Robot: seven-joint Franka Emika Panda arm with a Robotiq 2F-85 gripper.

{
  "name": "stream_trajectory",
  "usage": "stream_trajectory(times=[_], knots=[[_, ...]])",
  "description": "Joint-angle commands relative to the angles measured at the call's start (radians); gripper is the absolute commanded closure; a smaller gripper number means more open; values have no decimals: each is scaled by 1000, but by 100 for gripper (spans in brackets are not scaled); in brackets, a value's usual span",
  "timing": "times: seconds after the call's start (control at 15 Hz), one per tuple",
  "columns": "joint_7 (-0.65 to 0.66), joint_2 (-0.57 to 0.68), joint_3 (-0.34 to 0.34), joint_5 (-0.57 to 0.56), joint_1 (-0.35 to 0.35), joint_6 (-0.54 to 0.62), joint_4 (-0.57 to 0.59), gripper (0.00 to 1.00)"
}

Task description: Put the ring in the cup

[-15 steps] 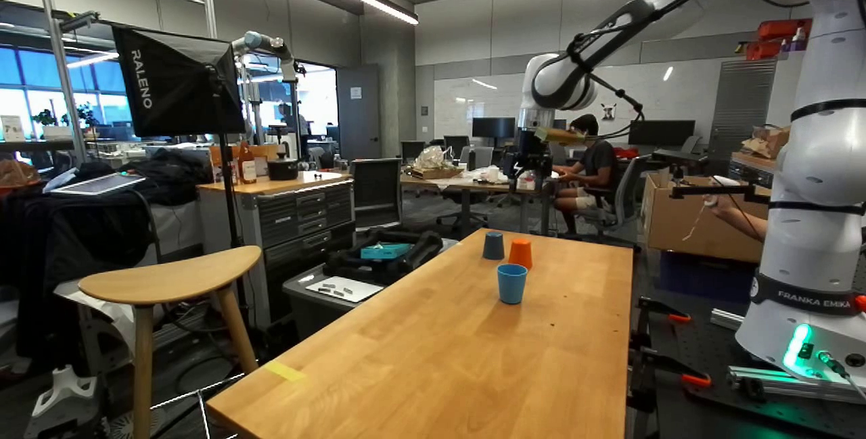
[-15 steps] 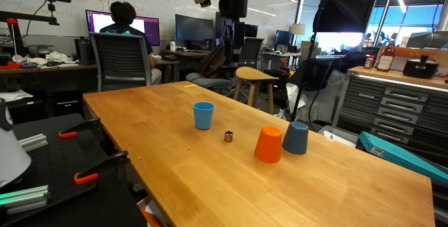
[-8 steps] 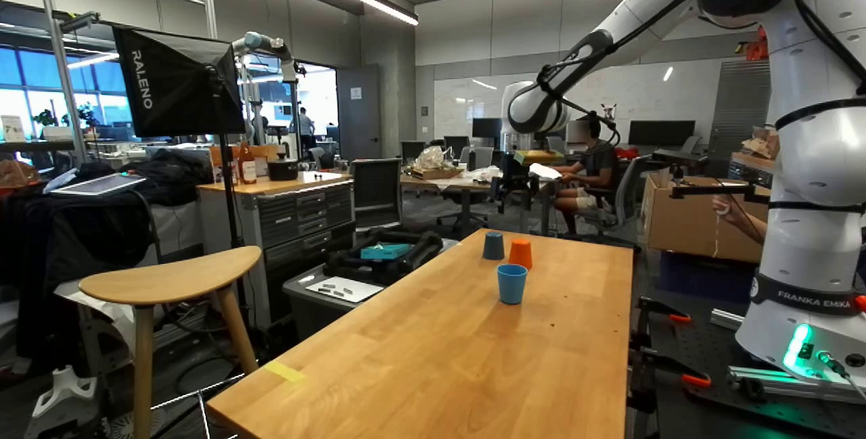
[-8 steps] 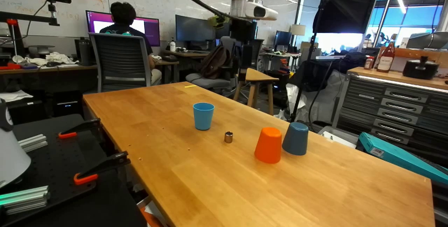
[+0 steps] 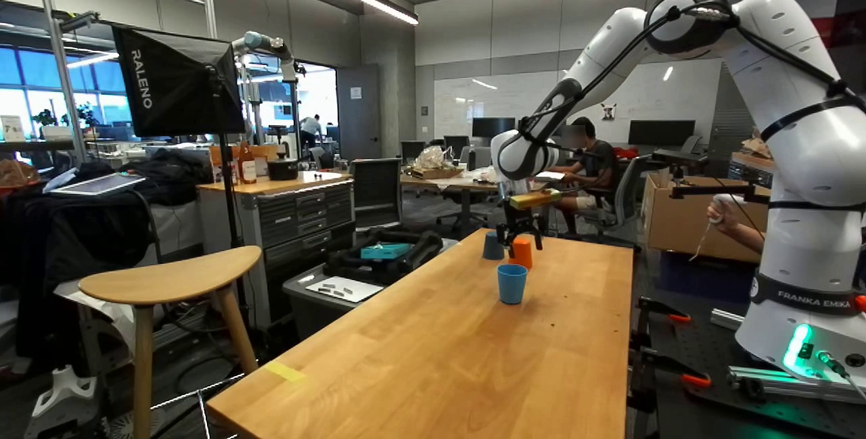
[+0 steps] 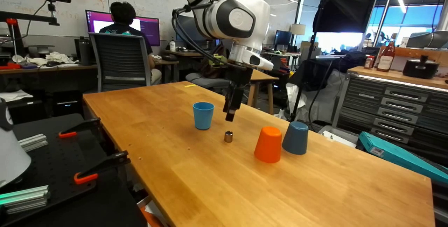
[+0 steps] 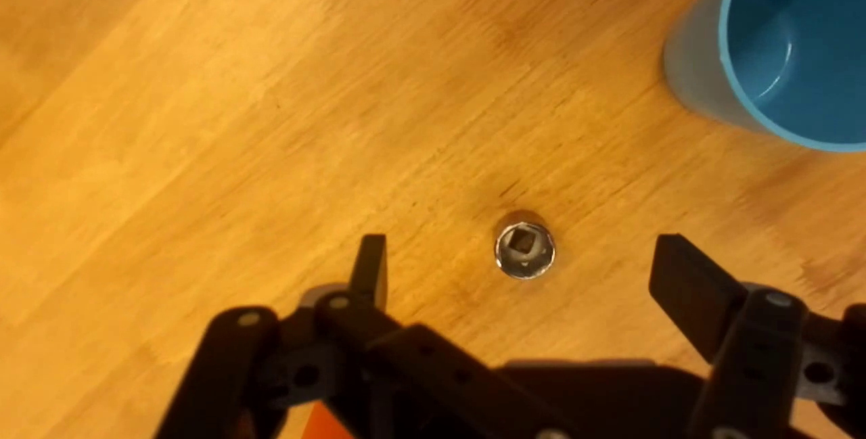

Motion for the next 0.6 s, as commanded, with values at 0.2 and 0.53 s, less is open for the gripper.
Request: stream_trajectory(times=[0.2, 0.53], knots=[[60, 105, -18, 50, 57, 87, 9, 0], [48, 175, -30, 71, 51, 53, 84, 0]])
